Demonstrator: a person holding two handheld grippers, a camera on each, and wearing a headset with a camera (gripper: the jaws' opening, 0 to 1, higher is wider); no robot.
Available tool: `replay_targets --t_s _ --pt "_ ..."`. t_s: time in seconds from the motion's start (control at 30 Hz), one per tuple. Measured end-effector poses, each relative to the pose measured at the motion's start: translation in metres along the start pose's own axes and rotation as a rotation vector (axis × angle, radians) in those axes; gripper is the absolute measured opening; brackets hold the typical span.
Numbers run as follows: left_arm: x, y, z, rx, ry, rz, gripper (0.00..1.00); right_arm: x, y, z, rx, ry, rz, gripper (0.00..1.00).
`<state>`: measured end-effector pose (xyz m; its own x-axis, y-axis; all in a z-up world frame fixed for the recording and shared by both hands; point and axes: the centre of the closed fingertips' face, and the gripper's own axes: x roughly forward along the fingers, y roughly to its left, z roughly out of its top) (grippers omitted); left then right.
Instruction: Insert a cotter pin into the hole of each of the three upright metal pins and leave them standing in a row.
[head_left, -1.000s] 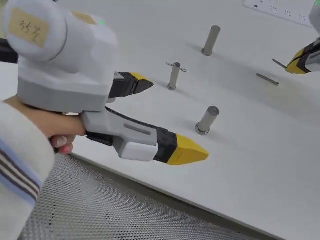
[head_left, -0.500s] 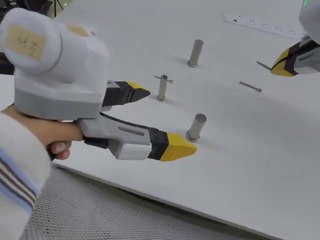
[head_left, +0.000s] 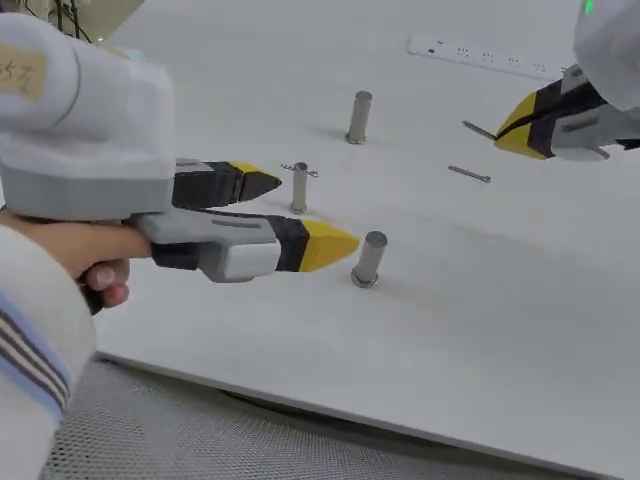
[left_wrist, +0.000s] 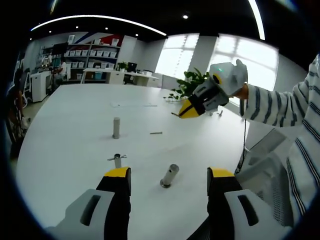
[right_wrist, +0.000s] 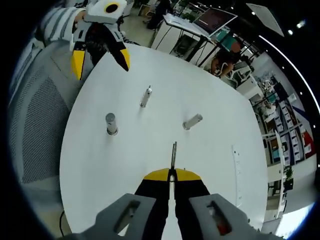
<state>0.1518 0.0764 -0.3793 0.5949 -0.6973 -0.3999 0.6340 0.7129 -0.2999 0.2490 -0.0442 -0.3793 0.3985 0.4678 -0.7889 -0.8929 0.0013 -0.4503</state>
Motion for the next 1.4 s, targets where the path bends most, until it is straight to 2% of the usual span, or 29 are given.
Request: replay_targets --t_s 0.13,0.3,0.33,0.4,0.6,0.77,0.93,1.17,1.27,1.4 --pt "0.004 -0.002 0.005 -0.022 -0.014 -0.025 0.51 -0.003 0.020 0.005 0.020 -0.028 -0.034 0.00" --pt "0.012 -0.007 0.007 -0.019 0.001 -0.040 0.51 -0.007 0.040 0.010 0.016 -0.043 -0.085 0.00" --pt "0.014 -0.006 0.007 -0.021 0.005 -0.044 0.51 -0.007 0.041 0.011 0.013 -0.041 -0.086 0.00" --pt "0.016 -0.007 0.007 -0.027 0.010 -0.054 0.50 -0.006 0.051 0.007 -0.027 -0.002 -0.097 0.00" --pt "0.025 -0.016 0.007 -0.038 0.014 -0.106 0.43 -0.002 0.076 0.011 -0.019 -0.006 -0.088 0.00" --pt "0.035 -0.026 0.002 -0.033 0.045 -0.150 0.38 -0.002 0.084 0.025 -0.007 -0.050 -0.105 0.00" --pt "0.041 -0.033 -0.001 -0.050 0.052 -0.178 0.32 -0.002 0.092 0.037 -0.012 -0.078 -0.098 0.00" --pt "0.044 -0.041 -0.002 -0.067 0.055 -0.218 0.18 -0.003 0.099 0.051 -0.030 -0.105 -0.092 0.00" --pt "0.044 -0.046 -0.003 -0.072 0.060 -0.241 0.07 -0.003 0.100 0.056 -0.032 -0.116 -0.090 0.00" --pt "0.045 -0.048 -0.005 -0.073 0.073 -0.248 0.05 -0.003 0.103 0.059 -0.032 -0.127 -0.084 0.00"
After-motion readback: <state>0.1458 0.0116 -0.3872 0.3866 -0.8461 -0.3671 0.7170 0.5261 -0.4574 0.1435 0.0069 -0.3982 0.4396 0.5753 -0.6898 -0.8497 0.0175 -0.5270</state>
